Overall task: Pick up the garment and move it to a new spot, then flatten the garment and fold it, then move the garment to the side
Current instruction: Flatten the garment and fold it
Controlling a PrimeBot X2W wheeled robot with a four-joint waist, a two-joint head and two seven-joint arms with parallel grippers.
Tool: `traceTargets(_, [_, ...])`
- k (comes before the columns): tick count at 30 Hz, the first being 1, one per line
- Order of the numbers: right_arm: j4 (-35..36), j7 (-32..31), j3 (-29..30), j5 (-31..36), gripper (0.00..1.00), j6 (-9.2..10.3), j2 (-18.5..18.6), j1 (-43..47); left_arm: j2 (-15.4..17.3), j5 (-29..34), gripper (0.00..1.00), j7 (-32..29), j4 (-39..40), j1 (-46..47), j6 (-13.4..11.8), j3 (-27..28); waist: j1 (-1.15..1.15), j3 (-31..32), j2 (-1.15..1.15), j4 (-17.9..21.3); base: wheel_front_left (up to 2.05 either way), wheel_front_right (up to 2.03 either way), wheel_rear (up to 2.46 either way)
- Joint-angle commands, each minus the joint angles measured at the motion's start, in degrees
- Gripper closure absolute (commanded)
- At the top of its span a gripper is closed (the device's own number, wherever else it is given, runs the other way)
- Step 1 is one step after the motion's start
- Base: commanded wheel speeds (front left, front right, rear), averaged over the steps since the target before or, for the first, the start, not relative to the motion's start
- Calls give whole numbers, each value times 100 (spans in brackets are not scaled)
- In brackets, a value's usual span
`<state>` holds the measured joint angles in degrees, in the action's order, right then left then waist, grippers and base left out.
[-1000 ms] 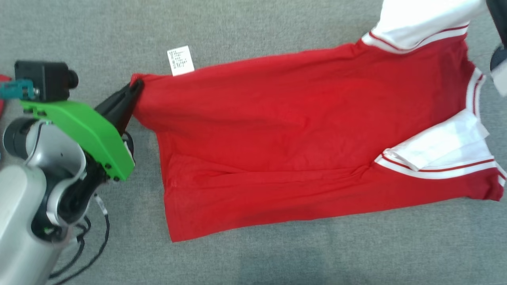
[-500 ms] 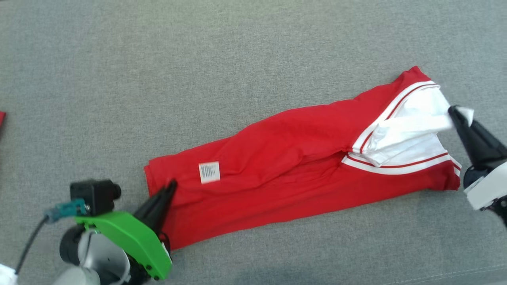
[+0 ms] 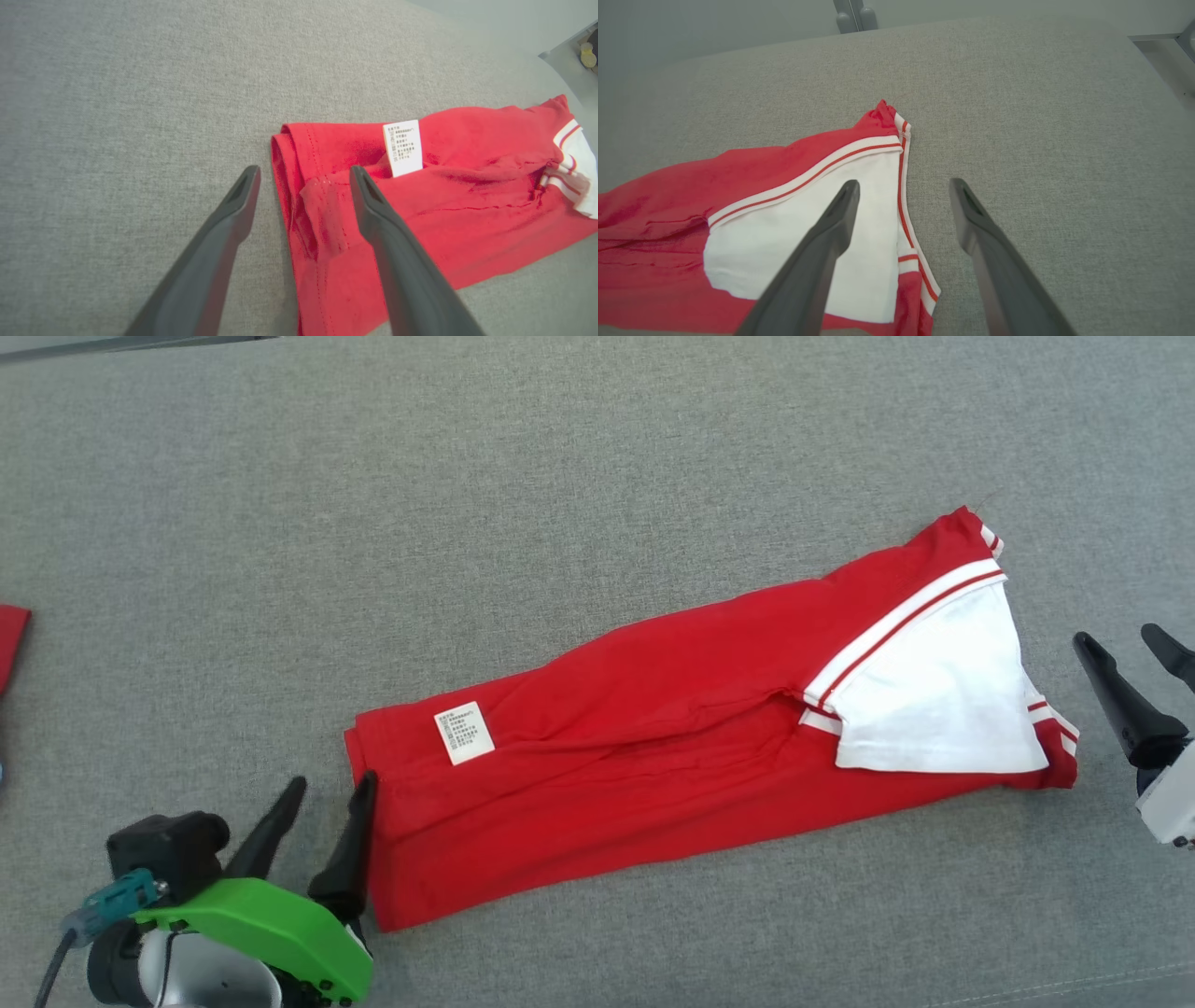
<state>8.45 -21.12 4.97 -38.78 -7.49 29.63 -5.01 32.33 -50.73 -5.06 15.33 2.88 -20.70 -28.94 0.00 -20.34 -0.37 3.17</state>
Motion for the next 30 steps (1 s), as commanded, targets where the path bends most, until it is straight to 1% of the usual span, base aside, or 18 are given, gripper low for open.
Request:
traceTargets(1, [-125, -129, -17, 129, 0, 0, -51, -188, 27, 137, 0, 216, 79, -47, -88, 125, 0, -55, 37, -17, 0, 0, 0])
traceTargets(3, [-371, -330, -108, 261, 0, 0, -93, -378, 60, 393, 0, 502, 84, -23, -199, 212, 0, -106, 37, -85, 0, 0, 0])
traceTargets(5, [-656, -459, -206, 371, 0, 0, -120, -618, 40, 560, 0, 763, 48, 36, -259, 278, 0, -171, 37, -174, 0, 0, 0])
traceTargets(8, [-1088, -625, -438, 528, 0, 0, -91, -850, 58, 781, 0, 1037, -47, 128, -247, 306, 0, -238, 37, -338, 0, 0, 0])
traceTargets(10, [-1384, -689, -522, 589, 0, 0, -57, -964, 127, 969, 0, 1193, -159, 176, -217, 282, 0, -260, 37, -446, 0, 0, 0])
traceTargets(12, [-1503, -698, -562, 626, 0, 0, -34, -1020, 127, 1026, 0, 1248, -210, 184, -209, 262, 0, -268, 37, -500, 0, 0, 0])
traceTargets(15, [-1851, -794, -683, 514, 0, -1, -95, -1076, 54, 1049, 0, 1433, -360, 236, -112, 243, 0, -252, 37, -651, 0, 0, 0])
traceTargets(17, [-2026, -889, -789, 240, 0, -4, -276, -1058, 35, 1094, 0, 1532, -500, 255, 35, 147, 0, -175, 37, -738, 0, 0, 0])
traceTargets(18, [-2079, -932, -837, 88, 0, -12, -348, -1048, -34, 1045, 0, 1588, -565, 256, 102, 129, 0, -136, 37, -775, 0, 0, 0])
traceTargets(19, [-2099, -959, -898, -87, 14, -21, -398, -1029, -43, 1055, 0, 1634, -656, 266, 149, 114, 0, -93, 37, -809, 0, 0, 0])
traceTargets(20, [-2113, -969, -929, -322, 100, -23, -442, -1007, -56, 1073, 0, 1676, -755, 279, 200, 92, 0, -45, 37, -838, 0, 0, 0])
traceTargets(22, [-2114, -1018, -957, -726, 100, -21, -385, -926, -199, 983, 0, 1766, -941, 289, 343, 79, 0, 57, 37, -873, 0, 0, 0])
traceTargets(24, [-2128, -1005, -843, -1026, 100, -2, -205, -844, -219, 1046, 0, 1836, -1165, 283, 412, 50, 0, 156, 37, -880, 0, 0, 0])
traceTargets(25, [-2138, -1003, -742, -1174, 100, -1, -118, -827, -289, 1014, 0, 1862, -1220, 273, 461, 39, 0, 195, 37, -876, 0, 0, 0])
traceTargets(28, [-2227, -966, -321, -1450, 100, 1, 173, -766, -366, 1002, 0, 1920, -1402, 215, 545, 35, 0, 303, 37, -844, 0, 0, 0])
traceTargets(29, [-2305, -996, 14, -1555, 100, 1, 330, -694, -404, 989, 0, 1942, -1487, 173, 588, 47, 0, 358, 37, -822, 0, 0, 0])
traceTargets(30, [-2346, -1013, 199, -1577, 100, 1, 422, -665, -414, 999, 0, 1954, -1512, 163, 620, 57, 0, 369, 37, -813, 0, 0, 0])
